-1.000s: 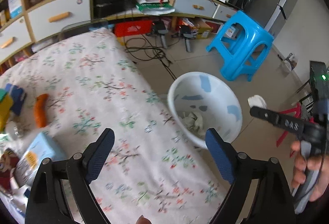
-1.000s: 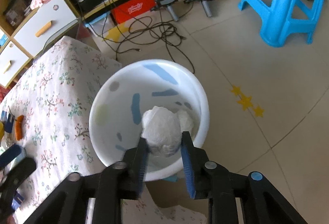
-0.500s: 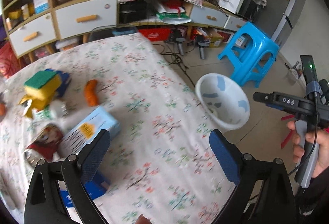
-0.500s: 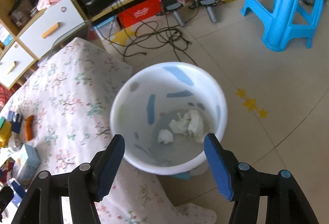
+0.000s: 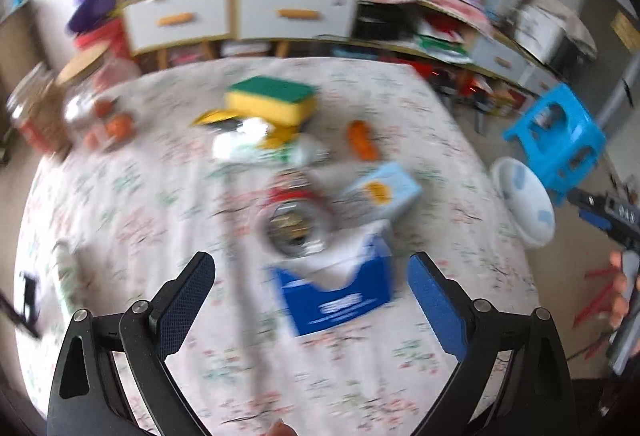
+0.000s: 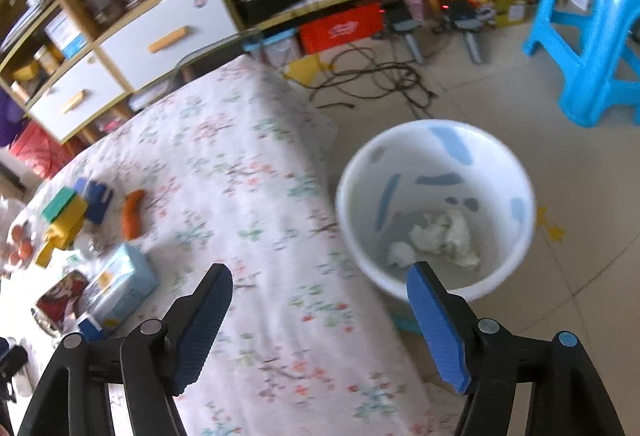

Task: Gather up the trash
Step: 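Move both open tools back toward the items on the table, then grasp the white yogurt bottle with the left tool while the right tool grasps the red can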

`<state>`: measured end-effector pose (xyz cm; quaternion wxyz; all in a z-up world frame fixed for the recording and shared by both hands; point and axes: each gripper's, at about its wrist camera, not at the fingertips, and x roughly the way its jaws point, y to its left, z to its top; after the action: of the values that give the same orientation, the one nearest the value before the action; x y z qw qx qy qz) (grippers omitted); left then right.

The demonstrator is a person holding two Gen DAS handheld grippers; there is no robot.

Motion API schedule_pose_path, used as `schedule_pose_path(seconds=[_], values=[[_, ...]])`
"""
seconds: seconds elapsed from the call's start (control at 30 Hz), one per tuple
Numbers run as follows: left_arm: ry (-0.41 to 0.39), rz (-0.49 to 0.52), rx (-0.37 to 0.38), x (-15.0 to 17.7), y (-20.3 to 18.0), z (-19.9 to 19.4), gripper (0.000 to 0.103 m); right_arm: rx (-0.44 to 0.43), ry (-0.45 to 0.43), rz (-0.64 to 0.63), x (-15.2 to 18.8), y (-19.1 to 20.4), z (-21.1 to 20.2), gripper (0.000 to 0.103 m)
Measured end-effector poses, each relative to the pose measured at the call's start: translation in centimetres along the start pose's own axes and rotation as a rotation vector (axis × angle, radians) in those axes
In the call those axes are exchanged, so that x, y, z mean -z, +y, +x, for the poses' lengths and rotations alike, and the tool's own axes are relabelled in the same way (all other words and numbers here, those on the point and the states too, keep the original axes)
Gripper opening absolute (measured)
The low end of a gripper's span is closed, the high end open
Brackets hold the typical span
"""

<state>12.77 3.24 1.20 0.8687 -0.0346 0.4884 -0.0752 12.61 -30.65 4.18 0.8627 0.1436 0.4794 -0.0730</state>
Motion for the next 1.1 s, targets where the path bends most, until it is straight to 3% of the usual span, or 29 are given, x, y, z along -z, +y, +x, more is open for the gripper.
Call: schedule_pose_path(seconds=[0.53,0.73,0.83,0.9,1.03,1.1], values=[[0.05,-0.294,-0.186,2.2,17.6,0.1,0.098,-0.047,0.07,-0.173,1.8,11.4,4.1,0.077],[0.097,-0.38,-0.194,3.3,21.6,1.7,0.096,-0.077,0.111,-0.22,2.8,15.0,5.6,0.077],[0.122,-0.419,-0.163,3.8,23.0,2.9,0.088,-0.102,0.142,-0.248,3.8,16.6,6.3,0.077],[0.146,-0.437,-0.126,4.0,23.7,4.0,0.076,-0.116,0.159,-0.262,4.4,17.4,6.6,0.077],[0.155,-0.438,-0.127,4.2,24.2,5.1,0.066,-0.125,0.183,-0.309,5.8,19.2,6.9,0.077],[0.148,-0.416,-0.147,4.2,24.0,5.0,0.04,-0.123,0.185,-0.329,6.2,19.9,7.0,0.077]])
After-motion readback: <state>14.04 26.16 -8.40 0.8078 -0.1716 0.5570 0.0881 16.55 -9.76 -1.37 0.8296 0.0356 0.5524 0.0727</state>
